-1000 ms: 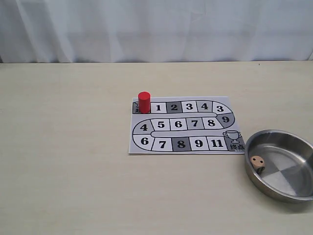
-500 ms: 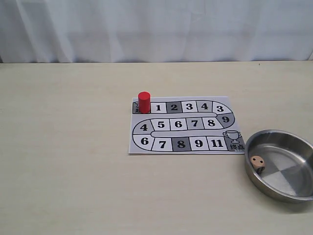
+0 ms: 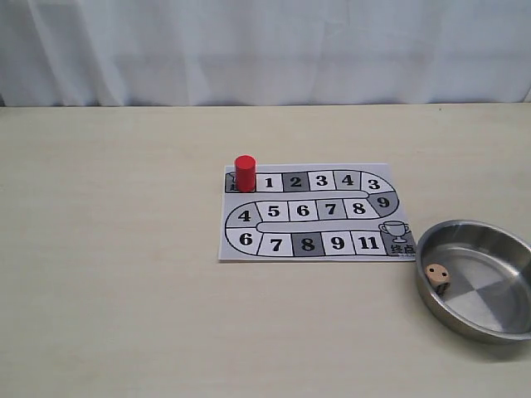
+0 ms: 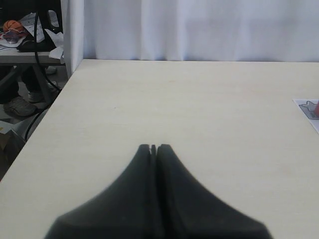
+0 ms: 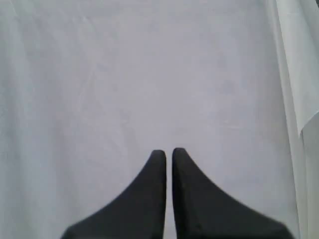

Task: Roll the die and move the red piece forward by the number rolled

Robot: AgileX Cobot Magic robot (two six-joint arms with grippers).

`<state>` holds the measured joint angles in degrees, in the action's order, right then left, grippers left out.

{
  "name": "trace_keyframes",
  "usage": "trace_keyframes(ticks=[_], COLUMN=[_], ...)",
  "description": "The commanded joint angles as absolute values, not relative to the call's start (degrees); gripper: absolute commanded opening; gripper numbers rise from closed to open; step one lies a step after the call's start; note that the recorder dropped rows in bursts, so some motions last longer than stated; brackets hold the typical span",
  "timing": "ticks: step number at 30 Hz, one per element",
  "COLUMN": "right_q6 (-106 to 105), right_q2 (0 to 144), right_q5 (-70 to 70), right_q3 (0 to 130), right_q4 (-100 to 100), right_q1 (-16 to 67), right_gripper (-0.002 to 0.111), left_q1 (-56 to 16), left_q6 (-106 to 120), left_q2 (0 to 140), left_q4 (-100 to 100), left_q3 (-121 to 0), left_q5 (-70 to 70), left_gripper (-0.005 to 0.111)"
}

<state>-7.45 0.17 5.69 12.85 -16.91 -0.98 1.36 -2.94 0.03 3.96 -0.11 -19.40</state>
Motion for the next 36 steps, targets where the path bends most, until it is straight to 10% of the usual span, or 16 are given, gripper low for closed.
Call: trace_keyframes(ticks=[1, 18, 29, 36], right_q6=[-11.95, -12.87, -15.18, -23.03], right_q2=[0.00, 33.00, 53.68, 64.68], right_q5=[-1.16, -35.11, -42.25, -42.74], right_q3=[19.69, 37.46, 39.95, 39.95], right_q4=[-16.89, -11.90, -11.76, -9.11], right_q1=[-1.15, -1.15, -1.15, -1.15], right_gripper=[0.004, 0.004, 0.038, 0.040], left_q1=[1.36, 1.36, 1.36, 1.36], left_q6=[-3.26, -3.26, -3.26, -3.26], left_q2=[0.00, 0.00, 0.00, 0.00], left_q4=[3.93, 3.93, 3.93, 3.93], left_q3=[0.00, 0.00, 0.00, 0.00], left_q5=[-18.93, -18.93, -18.93, -18.93], left_gripper=[0.000, 0.000, 0.000, 0.000])
